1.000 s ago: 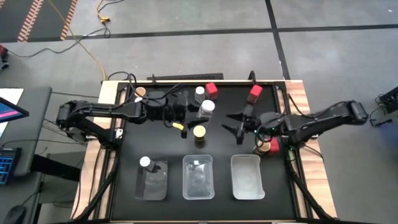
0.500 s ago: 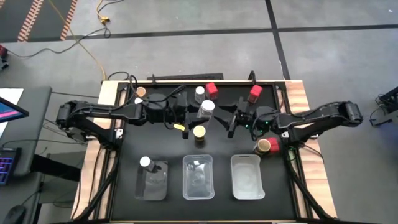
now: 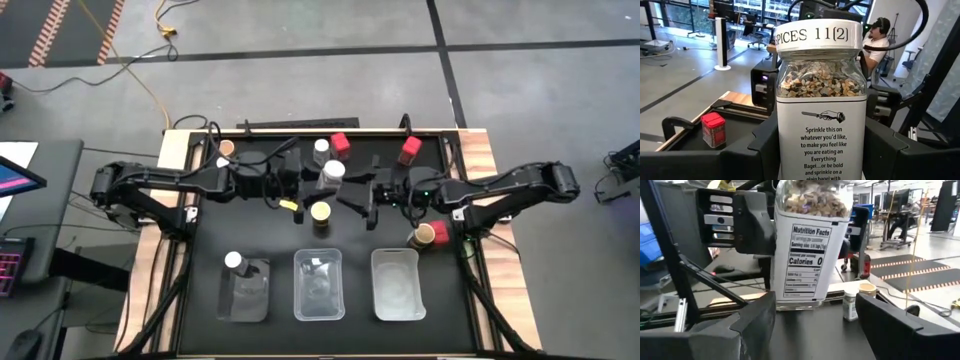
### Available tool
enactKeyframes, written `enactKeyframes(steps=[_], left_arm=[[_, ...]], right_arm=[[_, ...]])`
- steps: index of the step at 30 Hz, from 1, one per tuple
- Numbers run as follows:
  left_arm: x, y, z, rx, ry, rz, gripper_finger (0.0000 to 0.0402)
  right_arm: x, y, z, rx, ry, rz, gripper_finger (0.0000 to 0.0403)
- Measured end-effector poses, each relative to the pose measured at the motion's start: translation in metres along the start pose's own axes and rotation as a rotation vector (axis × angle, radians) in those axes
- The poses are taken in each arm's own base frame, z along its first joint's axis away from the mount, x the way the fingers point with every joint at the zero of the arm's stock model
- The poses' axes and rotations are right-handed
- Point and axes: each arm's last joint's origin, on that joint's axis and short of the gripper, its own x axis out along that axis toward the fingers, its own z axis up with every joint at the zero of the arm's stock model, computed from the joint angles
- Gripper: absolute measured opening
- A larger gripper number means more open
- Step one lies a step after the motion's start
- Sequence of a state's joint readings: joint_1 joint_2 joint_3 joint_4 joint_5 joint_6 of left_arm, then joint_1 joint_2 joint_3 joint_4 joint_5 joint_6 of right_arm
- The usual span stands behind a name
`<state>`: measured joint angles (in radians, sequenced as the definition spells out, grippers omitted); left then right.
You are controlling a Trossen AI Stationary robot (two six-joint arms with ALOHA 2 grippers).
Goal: Sort spices by type
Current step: Put the right white seasoning bottle into the black bin
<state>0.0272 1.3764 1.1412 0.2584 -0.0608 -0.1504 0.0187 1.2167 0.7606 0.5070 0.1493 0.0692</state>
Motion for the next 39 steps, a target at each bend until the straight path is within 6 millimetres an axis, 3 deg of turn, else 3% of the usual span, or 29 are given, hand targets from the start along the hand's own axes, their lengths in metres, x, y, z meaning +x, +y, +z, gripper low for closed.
enactKeyframes(steps=[9, 20, 39], left_arm=[[-0.001, -0.005, 0.005, 0.056, -0.052, -0.023, 0.0197], [-0.001, -0.006, 0.004, 0.058, -0.043, -0.048, 0.0197], [0.000, -0.004, 0.003, 0.057, -0.036, -0.044, 0.0197]], right_arm=[[0.008, -0.007, 0.009, 0.076, -0.012, 0.061, 0.0303], [0.035, -0.001, 0.010, 0.044, 0.012, 0.117, 0.0303], [0.008, -0.001, 0.019, 0.018, 0.174, 0.105, 0.0305]])
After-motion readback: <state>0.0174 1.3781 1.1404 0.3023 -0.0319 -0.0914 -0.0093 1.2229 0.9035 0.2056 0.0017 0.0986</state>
